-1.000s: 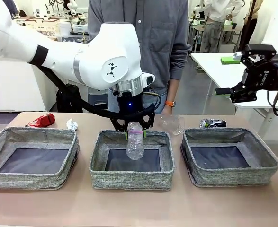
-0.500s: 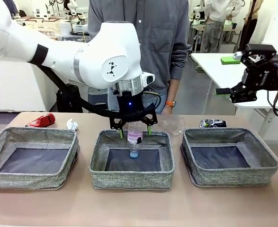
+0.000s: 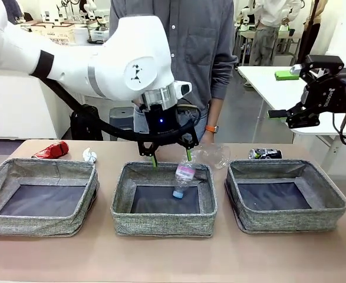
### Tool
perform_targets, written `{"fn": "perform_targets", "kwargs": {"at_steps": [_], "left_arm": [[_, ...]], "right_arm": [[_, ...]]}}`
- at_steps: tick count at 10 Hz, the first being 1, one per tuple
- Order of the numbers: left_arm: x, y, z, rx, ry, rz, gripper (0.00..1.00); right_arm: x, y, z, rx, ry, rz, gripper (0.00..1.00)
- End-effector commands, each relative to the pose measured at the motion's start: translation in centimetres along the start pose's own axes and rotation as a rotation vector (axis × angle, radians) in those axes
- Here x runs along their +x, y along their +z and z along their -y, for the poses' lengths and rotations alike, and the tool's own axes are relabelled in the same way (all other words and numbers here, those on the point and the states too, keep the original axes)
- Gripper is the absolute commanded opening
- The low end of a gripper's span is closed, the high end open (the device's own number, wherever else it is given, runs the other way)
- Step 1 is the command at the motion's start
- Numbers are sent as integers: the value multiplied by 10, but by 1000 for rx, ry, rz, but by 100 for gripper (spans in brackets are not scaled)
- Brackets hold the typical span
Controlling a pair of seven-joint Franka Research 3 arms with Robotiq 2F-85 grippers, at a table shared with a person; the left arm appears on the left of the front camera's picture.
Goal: Sort the waste into the appropriate baskets.
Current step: Place the picked waste into the Fabric basket indicated by the person.
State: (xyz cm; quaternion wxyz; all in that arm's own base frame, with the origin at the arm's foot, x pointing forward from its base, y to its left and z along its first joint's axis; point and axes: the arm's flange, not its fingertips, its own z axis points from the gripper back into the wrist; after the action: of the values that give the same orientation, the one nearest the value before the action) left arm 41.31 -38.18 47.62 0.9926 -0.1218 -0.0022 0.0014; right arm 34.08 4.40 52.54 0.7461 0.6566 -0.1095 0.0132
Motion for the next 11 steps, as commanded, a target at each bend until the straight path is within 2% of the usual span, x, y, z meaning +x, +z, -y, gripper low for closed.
{"fn": "perform_targets", "kwargs": {"at_steps": [1,3,4,5,6,7,10,11], "left_arm": [[-6,24,-26,-113,-44,-57,100],[-5,51,-58,-398,-212,-191,100],[-4,63,-82,-565,-252,-208,100],[-5,74,-112,-686,-257,-136,100],[-9,79,-132,-746,-256,-80,100],[-17,86,-167,-878,-226,-17,100],[-32,112,-264,-1102,-12,140,100],[-39,119,-291,-1181,24,153,100]], "right_arm": [[3,-2,-4,19,-9,7,100],[3,-2,-4,19,-9,7,100],[3,-2,-4,19,-9,7,100],[3,-2,-4,19,-9,7,100],[3,-2,-4,19,-9,7,100],[3,-2,-4,19,-9,7,100],[3,-2,-4,19,-9,7,100],[3,-2,-4,19,-9,7,100]]}}
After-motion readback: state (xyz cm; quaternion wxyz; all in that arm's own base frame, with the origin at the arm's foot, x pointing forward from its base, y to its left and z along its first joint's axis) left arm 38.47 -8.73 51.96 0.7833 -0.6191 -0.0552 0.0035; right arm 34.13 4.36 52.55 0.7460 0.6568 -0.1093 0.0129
